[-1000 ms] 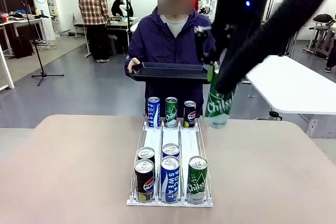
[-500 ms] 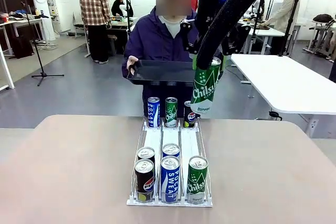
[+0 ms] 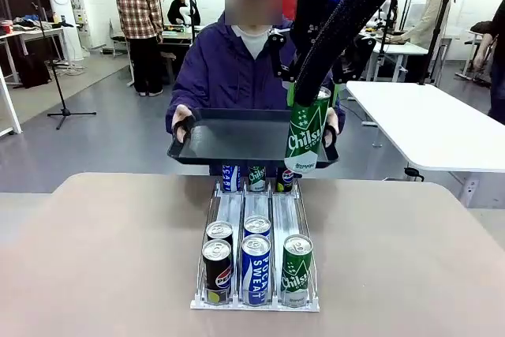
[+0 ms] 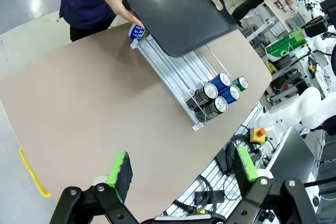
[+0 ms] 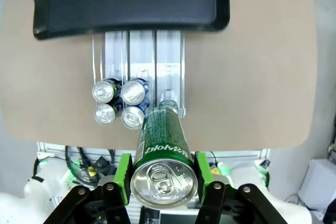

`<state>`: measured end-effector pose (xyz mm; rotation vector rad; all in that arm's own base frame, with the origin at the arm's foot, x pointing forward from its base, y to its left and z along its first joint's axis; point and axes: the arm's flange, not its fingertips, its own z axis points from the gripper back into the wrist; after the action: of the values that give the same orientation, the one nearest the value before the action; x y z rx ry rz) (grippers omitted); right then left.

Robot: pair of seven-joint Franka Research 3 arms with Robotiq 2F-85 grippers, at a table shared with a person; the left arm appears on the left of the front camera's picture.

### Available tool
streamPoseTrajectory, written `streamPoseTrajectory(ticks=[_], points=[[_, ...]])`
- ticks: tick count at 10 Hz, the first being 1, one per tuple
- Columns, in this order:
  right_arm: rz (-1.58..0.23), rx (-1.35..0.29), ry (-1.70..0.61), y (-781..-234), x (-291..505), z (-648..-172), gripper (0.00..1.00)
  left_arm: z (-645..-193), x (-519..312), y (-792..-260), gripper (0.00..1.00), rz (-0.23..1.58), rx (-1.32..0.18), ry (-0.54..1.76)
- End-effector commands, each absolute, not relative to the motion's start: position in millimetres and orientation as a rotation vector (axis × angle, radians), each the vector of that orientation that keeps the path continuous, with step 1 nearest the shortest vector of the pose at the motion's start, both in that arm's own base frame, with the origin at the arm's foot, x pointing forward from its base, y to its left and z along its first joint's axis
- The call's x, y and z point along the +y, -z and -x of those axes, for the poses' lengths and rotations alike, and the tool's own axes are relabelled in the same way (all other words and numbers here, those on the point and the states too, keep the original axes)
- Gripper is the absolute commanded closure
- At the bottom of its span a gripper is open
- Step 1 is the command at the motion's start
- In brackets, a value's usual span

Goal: Retrieve and hand over the desired beverage to the person.
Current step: Pick up a can of the same type that the person held from the Automatic Can Dispenser, then place the picked can on the Handle tray extended by the person.

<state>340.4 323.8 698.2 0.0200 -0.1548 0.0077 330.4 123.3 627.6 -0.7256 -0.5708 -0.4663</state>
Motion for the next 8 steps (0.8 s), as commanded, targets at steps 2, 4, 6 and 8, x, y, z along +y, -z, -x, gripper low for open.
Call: streamPoseTrajectory(ticks=[2, 4, 6, 8], points=[[-0.020, -0.158, 0.005, -696.9, 319.1, -335.7, 1.00, -330.0, 125.7, -628.2, 0.00, 0.735, -0.580, 0.484], [-0.020, -0.158, 0.005, -696.9, 319.1, -335.7, 1.00, -330.0, 125.7, -628.2, 0.00, 0.735, -0.580, 0.484], [-0.020, -0.158, 0.005, -696.9, 319.1, -335.7, 1.00, -330.0, 125.7, -628.2, 0.00, 0.735, -0.580, 0.484], [-0.020, -0.158, 0.005, -696.9, 319.1, -335.7, 1.00, -330.0, 125.7, -628.2, 0.00, 0.735, -0.580, 0.484]])
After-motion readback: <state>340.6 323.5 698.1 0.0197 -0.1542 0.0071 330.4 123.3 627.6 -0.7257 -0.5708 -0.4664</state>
